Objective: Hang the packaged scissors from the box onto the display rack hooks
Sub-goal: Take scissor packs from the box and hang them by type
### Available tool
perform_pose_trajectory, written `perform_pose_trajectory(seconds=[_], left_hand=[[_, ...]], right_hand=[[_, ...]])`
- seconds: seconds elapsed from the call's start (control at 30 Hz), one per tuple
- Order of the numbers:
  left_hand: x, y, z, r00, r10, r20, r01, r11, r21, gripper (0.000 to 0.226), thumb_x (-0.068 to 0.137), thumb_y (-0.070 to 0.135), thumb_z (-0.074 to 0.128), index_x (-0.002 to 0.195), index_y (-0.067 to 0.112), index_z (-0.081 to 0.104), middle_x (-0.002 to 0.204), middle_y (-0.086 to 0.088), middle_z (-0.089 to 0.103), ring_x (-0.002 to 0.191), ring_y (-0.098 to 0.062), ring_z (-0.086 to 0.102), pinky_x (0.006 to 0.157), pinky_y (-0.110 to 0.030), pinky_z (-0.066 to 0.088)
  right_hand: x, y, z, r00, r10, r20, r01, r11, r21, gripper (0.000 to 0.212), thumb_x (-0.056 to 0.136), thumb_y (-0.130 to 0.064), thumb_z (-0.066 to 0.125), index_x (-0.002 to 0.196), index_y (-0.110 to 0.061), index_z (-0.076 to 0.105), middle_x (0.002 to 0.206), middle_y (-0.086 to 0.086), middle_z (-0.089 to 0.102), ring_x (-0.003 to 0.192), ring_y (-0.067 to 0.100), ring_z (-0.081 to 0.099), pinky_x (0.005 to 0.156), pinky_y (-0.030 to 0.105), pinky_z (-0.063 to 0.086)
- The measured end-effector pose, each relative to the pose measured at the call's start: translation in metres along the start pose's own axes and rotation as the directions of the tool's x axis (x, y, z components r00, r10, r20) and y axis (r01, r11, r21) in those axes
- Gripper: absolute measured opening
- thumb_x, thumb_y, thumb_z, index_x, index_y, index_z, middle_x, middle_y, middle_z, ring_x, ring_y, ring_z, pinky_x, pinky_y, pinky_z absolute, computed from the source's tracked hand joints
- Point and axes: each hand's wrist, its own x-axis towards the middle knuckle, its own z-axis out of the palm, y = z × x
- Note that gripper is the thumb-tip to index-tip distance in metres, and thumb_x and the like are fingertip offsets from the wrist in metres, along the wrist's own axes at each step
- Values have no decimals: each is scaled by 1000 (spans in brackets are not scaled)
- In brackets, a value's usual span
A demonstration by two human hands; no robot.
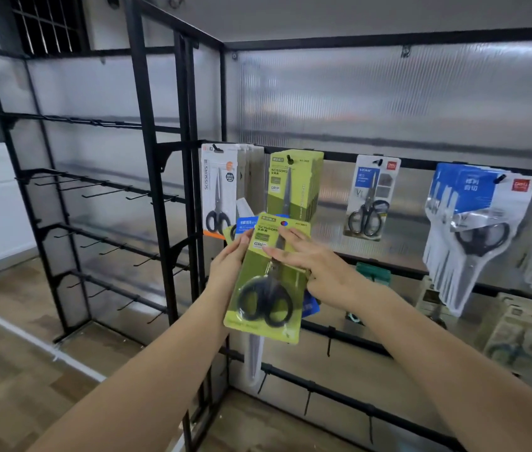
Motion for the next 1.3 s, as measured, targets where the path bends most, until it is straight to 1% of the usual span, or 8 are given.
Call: perform_pose_trajectory(seconds=[0.13, 0.23, 0.4, 0.53, 0.77, 1.03, 1.23, 1.3], left_hand=[[-9, -7, 5, 965, -204, 165, 240, 940, -243, 30, 97, 35, 46, 103, 13, 66, 77, -8, 74, 63, -21, 70, 48, -28, 54], [-6, -12, 8, 982, -111, 152, 149, 953, -266, 23, 97, 26, 48, 103, 11, 64, 74, -4, 73, 62, -17, 69, 53, -26, 55], [-5, -32, 2, 994, -113, -2, 108, 954, -278, 16, 91, 7, 57, 104, 13, 65, 76, 0, 73, 60, -10, 69, 49, -22, 54], [-3, -59, -21, 981, -160, -107, 123, 949, -290, 19, 89, 5, 58, 106, 10, 65, 88, -4, 71, 66, -13, 69, 48, -22, 53], [0, -75, -62, 947, -196, -255, 136, 963, -234, 15, 89, 4, 58, 93, 14, 69, 73, -1, 72, 63, -14, 67, 56, -29, 55], [23, -58, -101, 904, -131, -407, 72, 985, -157, 18, 91, 1, 55, 102, 8, 65, 77, -3, 67, 76, -17, 58, 60, -25, 56], [61, -58, -123, 896, -136, -423, 67, 983, -174, 21, 90, 1, 56, 107, 10, 65, 82, -3, 64, 72, -13, 60, 65, -26, 50], [77, -61, -133, 911, -158, -380, 101, 981, -165, 20, 90, 2, 55, 105, 10, 66, 87, -5, 64, 76, -15, 60, 66, -27, 49]], right_hand=[[3, -5, -4, 996, 79, 28, -84, 966, 243, 75, 76, 22, 34, 134, -24, 48, 155, -10, 14, 133, -9, 1, 111, 19, -1], [-1, -11, -2, 972, 228, -60, -168, 849, 501, 54, 82, 11, 39, 123, -17, 60, 153, -10, 23, 139, -4, 5, 117, 29, 1], [-9, -7, 36, 857, 488, -167, -333, 771, 543, 80, 84, -18, 67, 146, -38, 20, 156, -9, -12, 144, 11, -5, 117, 40, 8], [-16, 5, 68, 764, 645, 4, -404, 474, 783, 87, 78, -7, 73, 146, -32, 25, 138, 3, 47, 113, 13, 50, 100, 35, 43], [-22, 31, 105, 761, 646, 52, -428, 441, 789, 84, 79, 11, 62, 144, -32, 30, 108, -2, 59, 91, 11, 58, 77, 19, 50], [7, 53, 124, 869, 487, 85, -369, 525, 767, 82, 80, 20, 51, 143, -30, 32, 139, -9, 42, 118, 4, 45, 75, -4, 37], [48, 51, 151, 862, 503, 57, -354, 517, 779, 79, 81, 20, 45, 142, -31, 36, 145, -9, 36, 103, -1, 56, 80, 10, 47], [62, 52, 164, 843, 537, 29, -351, 510, 785, 81, 80, 18, 47, 140, -35, 37, 136, -13, 41, 115, 24, 54, 88, 17, 45]])
